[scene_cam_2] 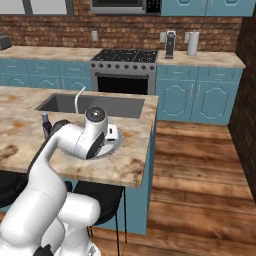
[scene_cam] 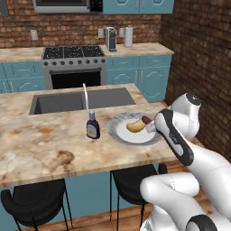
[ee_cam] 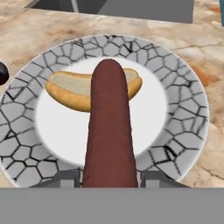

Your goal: Move the hot dog bun to the plate on the dining table and place the condiment next to that plate. Then navigate to the fridge and take the sausage and place it on the plate as well.

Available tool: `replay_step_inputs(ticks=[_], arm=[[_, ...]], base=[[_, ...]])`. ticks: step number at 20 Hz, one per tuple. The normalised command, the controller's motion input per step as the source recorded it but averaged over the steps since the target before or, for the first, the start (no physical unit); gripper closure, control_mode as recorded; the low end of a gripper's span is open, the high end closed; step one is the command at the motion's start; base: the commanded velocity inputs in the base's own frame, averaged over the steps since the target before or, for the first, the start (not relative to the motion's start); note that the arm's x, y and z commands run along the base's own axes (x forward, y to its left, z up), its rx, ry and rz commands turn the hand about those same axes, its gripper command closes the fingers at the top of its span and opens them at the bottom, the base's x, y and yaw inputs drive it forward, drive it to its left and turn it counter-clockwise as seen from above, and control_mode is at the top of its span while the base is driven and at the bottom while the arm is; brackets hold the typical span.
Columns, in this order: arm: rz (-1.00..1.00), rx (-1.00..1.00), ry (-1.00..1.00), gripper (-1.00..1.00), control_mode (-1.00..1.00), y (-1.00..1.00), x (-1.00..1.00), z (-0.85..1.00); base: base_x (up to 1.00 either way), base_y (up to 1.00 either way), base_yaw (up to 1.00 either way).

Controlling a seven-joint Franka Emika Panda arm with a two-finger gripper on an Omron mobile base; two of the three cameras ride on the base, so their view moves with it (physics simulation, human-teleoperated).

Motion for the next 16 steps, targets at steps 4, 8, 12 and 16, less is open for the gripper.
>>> replay_step_inputs(ticks=[4, 8, 12, 16], arm=[[0.05, 0.00, 0.00, 1.00, -1.00, 0.00, 0.06, -0.15], [0.02, 0.00, 0.00, 1.00, -1.00, 0.00, 0.05, -0.21], [0.00, 0.00, 0.00, 1.00, -1.00, 0.00, 0.04, -0.13], [0.01, 0.00, 0.00, 1.00, -1.00, 0.01, 0.03, -0.02]], base=[[0.00, 0.00, 0.00], [0.00, 0.00, 0.00], [0.00, 0.00, 0.00], [0.00, 0.00, 0.00]])
